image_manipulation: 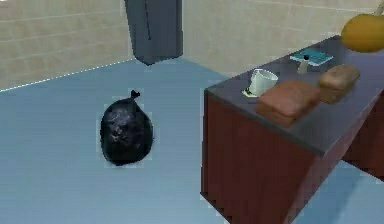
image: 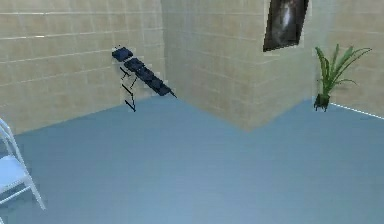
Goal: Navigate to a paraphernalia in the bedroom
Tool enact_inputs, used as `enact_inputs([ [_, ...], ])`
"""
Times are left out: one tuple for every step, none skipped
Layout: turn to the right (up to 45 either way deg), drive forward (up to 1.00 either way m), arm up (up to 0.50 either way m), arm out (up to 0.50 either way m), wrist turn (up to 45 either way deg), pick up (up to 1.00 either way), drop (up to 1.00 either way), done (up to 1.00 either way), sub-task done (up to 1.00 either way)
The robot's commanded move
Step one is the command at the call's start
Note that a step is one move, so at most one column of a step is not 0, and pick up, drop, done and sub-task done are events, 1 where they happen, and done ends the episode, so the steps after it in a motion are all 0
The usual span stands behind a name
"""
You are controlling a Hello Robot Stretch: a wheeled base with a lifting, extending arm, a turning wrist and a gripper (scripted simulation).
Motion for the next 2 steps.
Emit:
enact_inputs([
  [0.0, 0.50, 0.00, 0.00, 0.0, 0.00, 0.00, 0.00, 0.00],
  [-39.0, 0.00, 0.00, 0.00, 0.0, 0.00, 0.00, 0.00, 0.00],
])
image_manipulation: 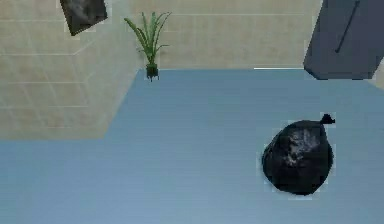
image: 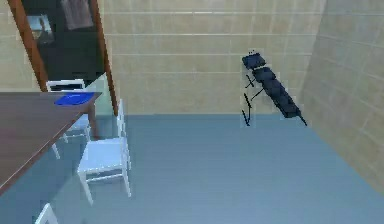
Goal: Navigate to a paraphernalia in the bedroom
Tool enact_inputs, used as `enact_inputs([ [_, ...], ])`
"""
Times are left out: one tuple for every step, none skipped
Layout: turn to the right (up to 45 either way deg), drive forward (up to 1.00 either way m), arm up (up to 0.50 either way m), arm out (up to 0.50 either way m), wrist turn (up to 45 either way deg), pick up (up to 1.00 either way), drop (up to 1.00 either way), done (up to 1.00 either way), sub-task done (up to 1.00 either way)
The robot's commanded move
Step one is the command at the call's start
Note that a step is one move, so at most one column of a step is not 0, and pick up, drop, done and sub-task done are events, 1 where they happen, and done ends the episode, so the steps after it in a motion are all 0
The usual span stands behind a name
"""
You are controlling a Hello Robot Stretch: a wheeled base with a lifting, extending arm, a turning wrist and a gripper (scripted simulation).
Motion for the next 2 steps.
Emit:
enact_inputs([
  [0.0, 1.00, 0.00, 0.00, 0.0, 0.00, 0.00, 0.00, 0.00],
  [0.0, 0.85, 0.00, 0.00, 0.0, 0.00, 0.00, 0.00, 0.00],
])
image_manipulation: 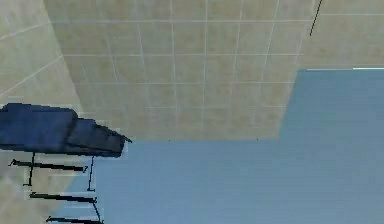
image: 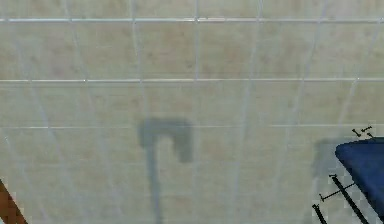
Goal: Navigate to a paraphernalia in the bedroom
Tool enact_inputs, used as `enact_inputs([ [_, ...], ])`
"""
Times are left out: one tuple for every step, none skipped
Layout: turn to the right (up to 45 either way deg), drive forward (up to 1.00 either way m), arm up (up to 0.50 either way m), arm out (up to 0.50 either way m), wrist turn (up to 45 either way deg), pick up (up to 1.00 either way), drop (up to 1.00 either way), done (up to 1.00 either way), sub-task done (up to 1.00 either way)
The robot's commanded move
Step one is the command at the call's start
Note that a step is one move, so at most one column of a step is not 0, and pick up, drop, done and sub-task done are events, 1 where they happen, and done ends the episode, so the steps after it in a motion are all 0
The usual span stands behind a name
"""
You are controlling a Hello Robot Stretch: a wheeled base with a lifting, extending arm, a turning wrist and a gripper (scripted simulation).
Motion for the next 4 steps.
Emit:
enact_inputs([
  [-45.0, 0.00, 0.00, 0.00, 0.0, 0.00, 0.00, 0.00, 0.00],
  [-6.0, 0.00, 0.00, 0.00, 0.0, 0.00, 0.00, 0.00, 0.00],
  [0.0, 0.75, 0.00, 0.00, 0.0, 0.00, 0.00, 0.00, 0.00],
  [-18.0, 0.00, 0.00, 0.00, 0.0, 0.00, 0.00, 0.00, 0.00],
])
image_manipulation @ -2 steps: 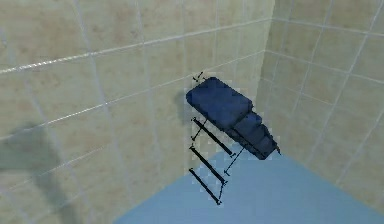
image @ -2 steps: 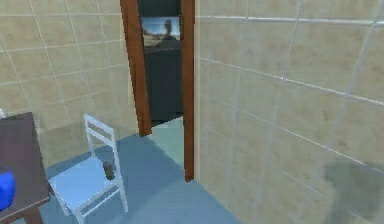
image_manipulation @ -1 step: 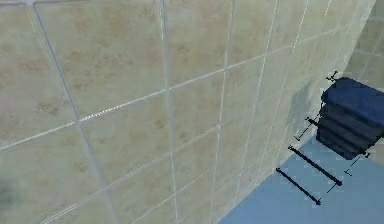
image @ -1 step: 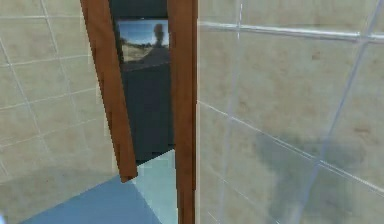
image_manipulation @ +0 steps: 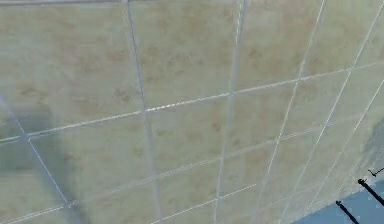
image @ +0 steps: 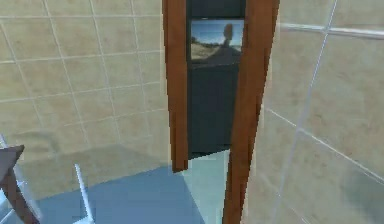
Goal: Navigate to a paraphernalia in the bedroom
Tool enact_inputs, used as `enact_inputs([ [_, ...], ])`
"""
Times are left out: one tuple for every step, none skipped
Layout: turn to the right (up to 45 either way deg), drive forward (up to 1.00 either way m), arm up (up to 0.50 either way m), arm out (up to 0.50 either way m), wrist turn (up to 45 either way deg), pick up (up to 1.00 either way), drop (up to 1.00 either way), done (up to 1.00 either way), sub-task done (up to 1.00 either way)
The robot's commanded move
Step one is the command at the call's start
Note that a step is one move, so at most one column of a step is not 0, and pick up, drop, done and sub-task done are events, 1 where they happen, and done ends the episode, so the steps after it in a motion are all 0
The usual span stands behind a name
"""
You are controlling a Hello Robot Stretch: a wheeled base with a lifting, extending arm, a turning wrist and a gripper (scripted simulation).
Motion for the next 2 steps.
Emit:
enact_inputs([
  [0.0, 0.80, 0.00, 0.00, 0.0, 0.00, 0.00, 0.00, 0.00],
  [-3.0, 0.00, 0.00, 0.00, 0.0, 0.00, 0.00, 0.00, 0.00],
])
